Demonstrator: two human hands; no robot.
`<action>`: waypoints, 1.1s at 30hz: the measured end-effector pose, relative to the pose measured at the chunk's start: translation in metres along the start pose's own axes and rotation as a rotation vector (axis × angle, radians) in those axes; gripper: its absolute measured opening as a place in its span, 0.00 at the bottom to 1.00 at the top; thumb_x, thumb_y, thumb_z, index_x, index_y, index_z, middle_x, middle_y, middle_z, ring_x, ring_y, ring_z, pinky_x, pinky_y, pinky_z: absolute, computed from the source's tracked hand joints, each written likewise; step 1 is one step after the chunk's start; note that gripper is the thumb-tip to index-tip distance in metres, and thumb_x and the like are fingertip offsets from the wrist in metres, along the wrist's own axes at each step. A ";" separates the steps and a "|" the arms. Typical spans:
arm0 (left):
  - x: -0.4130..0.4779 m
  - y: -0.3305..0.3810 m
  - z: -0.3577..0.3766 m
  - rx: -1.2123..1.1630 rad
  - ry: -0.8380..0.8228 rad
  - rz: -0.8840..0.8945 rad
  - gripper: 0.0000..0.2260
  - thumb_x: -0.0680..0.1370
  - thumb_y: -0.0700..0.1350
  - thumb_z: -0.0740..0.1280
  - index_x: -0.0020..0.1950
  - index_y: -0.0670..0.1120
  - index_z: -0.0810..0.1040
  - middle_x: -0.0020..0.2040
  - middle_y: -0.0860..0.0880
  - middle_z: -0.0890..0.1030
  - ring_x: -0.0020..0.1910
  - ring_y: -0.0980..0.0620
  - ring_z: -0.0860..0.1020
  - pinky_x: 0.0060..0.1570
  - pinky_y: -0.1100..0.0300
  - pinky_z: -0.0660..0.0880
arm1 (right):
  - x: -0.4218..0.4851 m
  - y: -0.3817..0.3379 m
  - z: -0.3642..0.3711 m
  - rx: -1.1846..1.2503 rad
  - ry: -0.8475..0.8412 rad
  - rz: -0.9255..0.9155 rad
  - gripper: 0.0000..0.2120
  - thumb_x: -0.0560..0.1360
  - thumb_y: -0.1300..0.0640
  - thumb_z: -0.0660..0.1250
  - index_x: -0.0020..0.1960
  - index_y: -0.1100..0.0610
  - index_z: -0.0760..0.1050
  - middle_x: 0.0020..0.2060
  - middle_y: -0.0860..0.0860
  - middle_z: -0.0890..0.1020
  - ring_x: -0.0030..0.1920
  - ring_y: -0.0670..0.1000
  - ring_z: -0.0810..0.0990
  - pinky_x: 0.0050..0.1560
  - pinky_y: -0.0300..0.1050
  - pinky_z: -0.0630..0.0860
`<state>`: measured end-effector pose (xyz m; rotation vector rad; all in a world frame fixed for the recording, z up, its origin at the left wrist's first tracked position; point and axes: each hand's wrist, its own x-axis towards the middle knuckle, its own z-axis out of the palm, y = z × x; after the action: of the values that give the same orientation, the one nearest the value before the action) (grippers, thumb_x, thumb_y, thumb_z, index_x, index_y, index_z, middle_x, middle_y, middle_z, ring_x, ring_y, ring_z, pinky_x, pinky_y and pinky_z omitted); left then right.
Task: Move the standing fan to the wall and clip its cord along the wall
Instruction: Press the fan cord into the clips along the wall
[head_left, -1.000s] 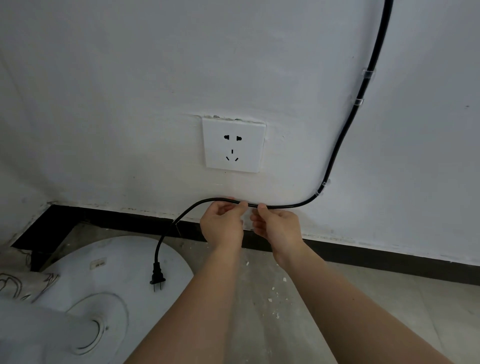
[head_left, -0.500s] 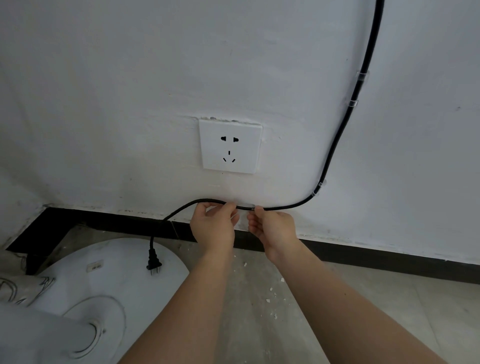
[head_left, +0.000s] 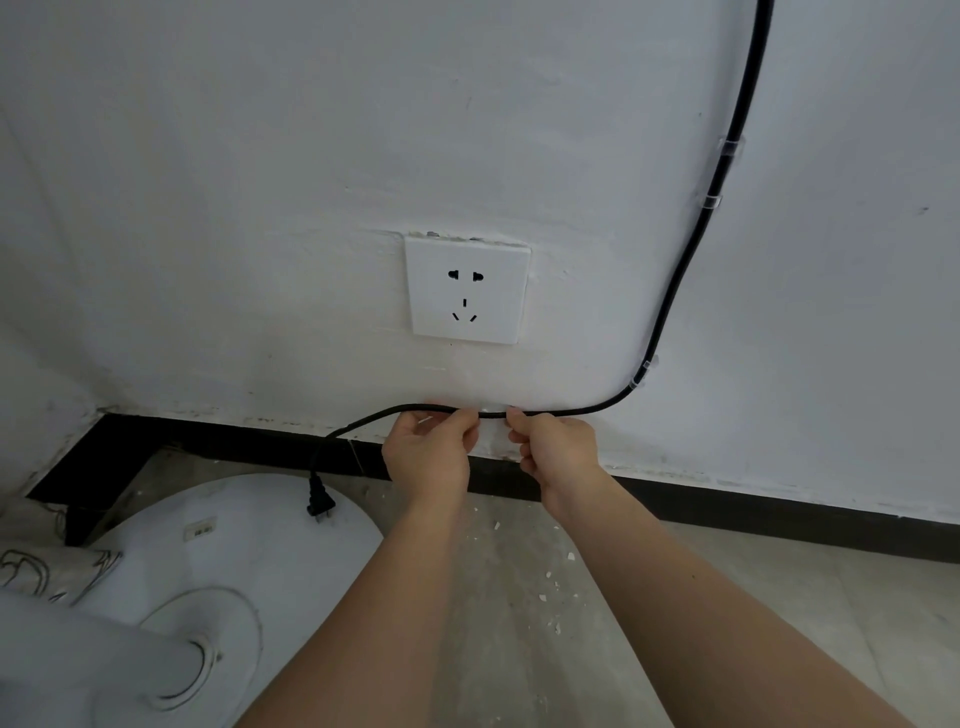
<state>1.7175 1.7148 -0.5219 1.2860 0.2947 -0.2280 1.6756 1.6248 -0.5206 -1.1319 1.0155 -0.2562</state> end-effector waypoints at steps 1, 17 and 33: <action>0.000 0.000 0.000 -0.005 -0.009 -0.009 0.07 0.69 0.31 0.72 0.40 0.40 0.77 0.35 0.45 0.80 0.37 0.48 0.79 0.36 0.62 0.78 | 0.000 0.000 0.000 0.000 0.001 -0.002 0.05 0.74 0.60 0.70 0.43 0.63 0.79 0.33 0.52 0.77 0.31 0.48 0.70 0.33 0.40 0.69; 0.002 -0.006 0.007 0.111 -0.049 -0.014 0.06 0.75 0.36 0.69 0.51 0.43 0.76 0.38 0.49 0.80 0.39 0.54 0.81 0.39 0.62 0.77 | 0.002 -0.004 0.000 -0.021 0.003 -0.004 0.04 0.74 0.63 0.69 0.47 0.64 0.79 0.33 0.53 0.78 0.32 0.48 0.71 0.31 0.41 0.68; 0.013 -0.003 0.009 0.055 0.033 -0.232 0.07 0.73 0.35 0.72 0.49 0.38 0.79 0.38 0.41 0.81 0.35 0.50 0.80 0.32 0.62 0.77 | 0.002 -0.006 -0.001 -0.046 0.002 -0.012 0.02 0.74 0.64 0.69 0.44 0.64 0.79 0.31 0.53 0.78 0.31 0.48 0.72 0.31 0.41 0.68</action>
<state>1.7298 1.7053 -0.5265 1.3104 0.4690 -0.4149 1.6779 1.6209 -0.5170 -1.1800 1.0212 -0.2445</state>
